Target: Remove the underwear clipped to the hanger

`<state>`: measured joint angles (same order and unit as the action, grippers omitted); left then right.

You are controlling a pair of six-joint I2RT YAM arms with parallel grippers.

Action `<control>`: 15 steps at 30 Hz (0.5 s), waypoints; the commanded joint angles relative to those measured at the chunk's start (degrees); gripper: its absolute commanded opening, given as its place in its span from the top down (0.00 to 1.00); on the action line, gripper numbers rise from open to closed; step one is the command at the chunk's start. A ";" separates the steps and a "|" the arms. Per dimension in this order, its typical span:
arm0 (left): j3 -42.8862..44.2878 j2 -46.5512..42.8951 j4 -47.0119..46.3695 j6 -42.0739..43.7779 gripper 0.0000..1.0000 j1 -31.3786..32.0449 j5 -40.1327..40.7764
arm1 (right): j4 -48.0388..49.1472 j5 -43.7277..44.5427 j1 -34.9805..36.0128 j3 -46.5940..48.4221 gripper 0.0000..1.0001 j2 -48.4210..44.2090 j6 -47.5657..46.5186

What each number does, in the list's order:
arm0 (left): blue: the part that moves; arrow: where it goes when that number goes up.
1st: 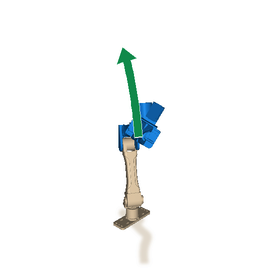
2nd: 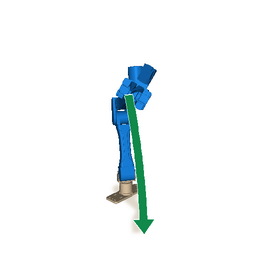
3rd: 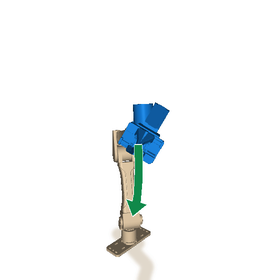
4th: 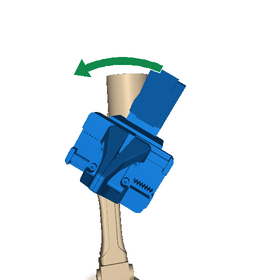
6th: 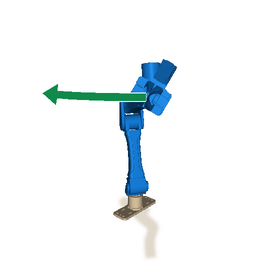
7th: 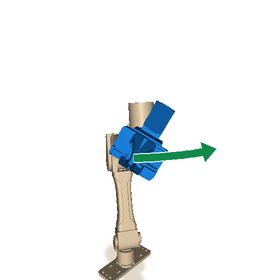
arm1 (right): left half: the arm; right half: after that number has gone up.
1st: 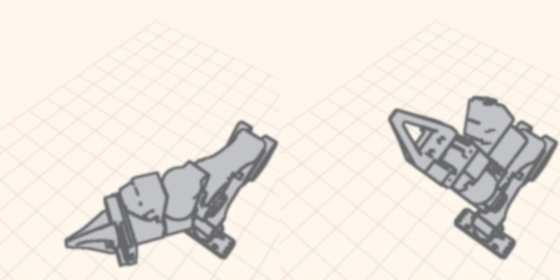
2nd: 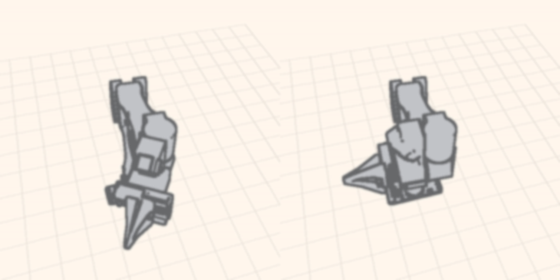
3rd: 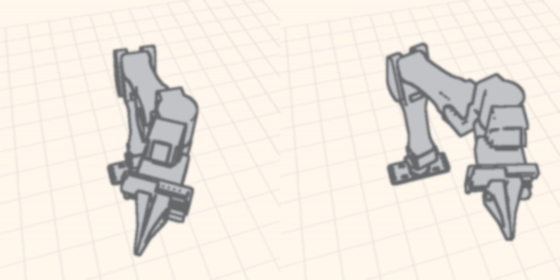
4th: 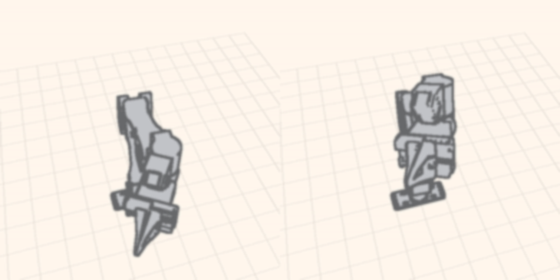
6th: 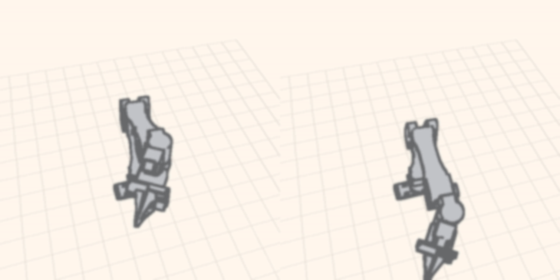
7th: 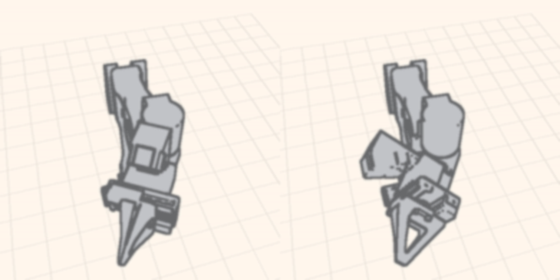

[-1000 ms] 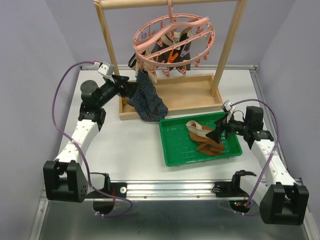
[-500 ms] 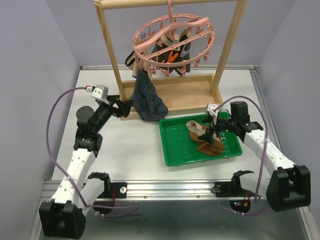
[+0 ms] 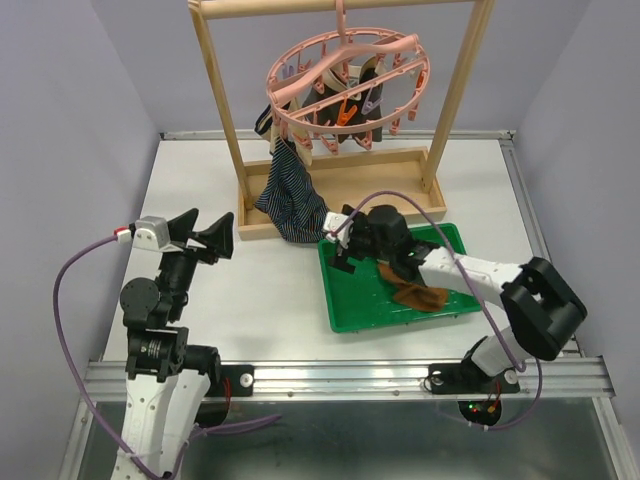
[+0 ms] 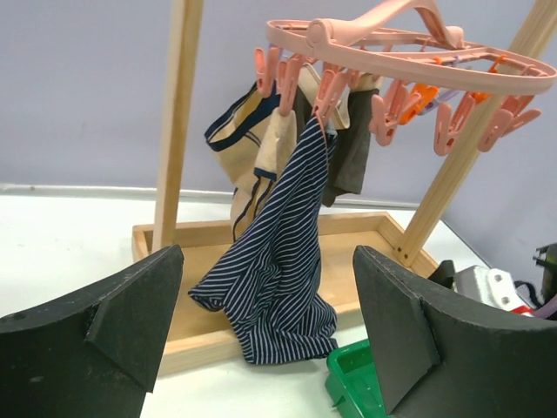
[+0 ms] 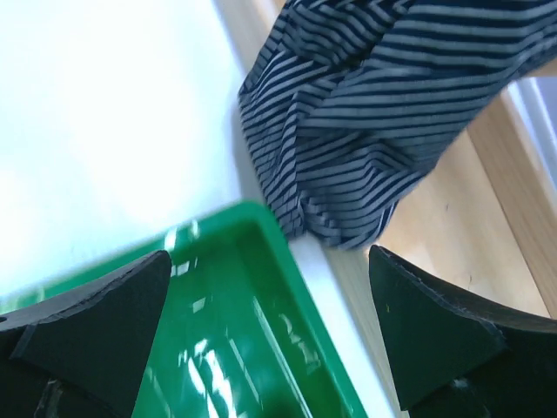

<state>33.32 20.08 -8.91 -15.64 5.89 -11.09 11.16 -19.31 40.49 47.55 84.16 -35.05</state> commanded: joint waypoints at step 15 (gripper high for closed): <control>1.48 -10.41 11.89 0.35 0.07 -0.35 7.14 | 24.00 36.02 7.15 27.60 0.13 27.37 22.04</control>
<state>33.34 11.03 2.68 -15.57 5.89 -4.73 32.18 15.79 47.27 72.31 111.20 -17.04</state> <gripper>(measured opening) 0.925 0.944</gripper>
